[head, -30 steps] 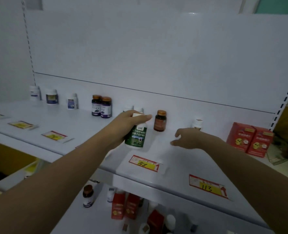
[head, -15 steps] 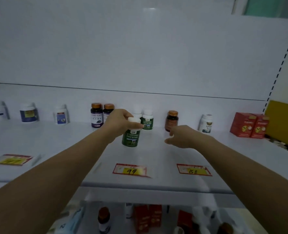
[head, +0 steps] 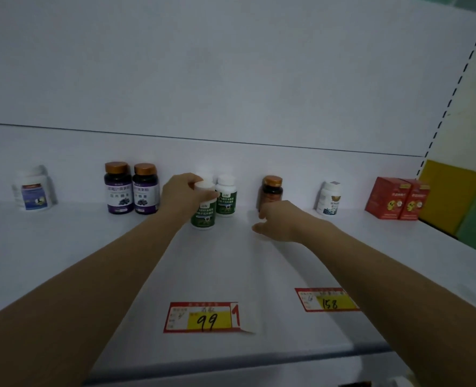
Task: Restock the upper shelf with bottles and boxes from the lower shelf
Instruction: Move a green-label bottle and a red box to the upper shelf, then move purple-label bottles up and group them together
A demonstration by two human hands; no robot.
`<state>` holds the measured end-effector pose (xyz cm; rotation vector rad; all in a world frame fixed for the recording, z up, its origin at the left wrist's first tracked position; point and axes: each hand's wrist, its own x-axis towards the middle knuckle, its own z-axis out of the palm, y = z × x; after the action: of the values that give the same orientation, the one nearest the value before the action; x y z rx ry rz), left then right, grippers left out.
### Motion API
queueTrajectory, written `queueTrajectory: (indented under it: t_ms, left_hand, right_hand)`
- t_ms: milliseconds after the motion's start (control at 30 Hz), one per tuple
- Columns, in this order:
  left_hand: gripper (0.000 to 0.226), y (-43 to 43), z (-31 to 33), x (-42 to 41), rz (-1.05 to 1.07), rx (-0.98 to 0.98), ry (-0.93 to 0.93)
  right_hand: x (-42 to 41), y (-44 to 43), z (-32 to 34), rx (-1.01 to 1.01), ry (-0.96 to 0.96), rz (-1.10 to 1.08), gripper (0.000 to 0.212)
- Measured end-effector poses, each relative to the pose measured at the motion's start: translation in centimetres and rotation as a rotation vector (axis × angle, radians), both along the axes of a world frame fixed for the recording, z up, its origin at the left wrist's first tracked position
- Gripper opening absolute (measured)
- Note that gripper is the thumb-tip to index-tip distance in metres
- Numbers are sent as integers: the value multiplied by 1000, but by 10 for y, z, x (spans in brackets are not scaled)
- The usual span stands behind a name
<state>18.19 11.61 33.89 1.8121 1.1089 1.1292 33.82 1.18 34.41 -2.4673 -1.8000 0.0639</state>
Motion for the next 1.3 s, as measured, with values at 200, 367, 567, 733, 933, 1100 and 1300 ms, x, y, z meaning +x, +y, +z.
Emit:
queueTrajectory:
  t_ms: [200, 367, 567, 733, 933, 1100, 1300]
  left_hand:
    - [44, 12, -4, 5, 68, 27, 10]
    - [43, 11, -7, 5, 67, 56, 32]
    - [56, -1, -1, -4, 102, 52, 285]
    - [55, -29, 11, -30, 42, 95, 799]
    - [50, -91, 29, -72, -65, 176, 1126]
    - [53, -150, 42, -114, -145, 282, 1164]
    - [26, -231, 30, -160, -217, 512, 915]
  right_hand:
    - [-1, 10, -3, -4, 2, 22, 44]
    - [-5, 8, -5, -29, -23, 25, 45]
    - [-11, 3, -3, -60, -50, 37, 45]
    - [-24, -18, 8, -69, -91, 53, 44]
    - [-61, -75, 25, -79, -196, 45, 49]
    - [-102, -144, 34, -15, -211, -18, 48]
    - [-153, -227, 13, 20, -157, -109, 40]
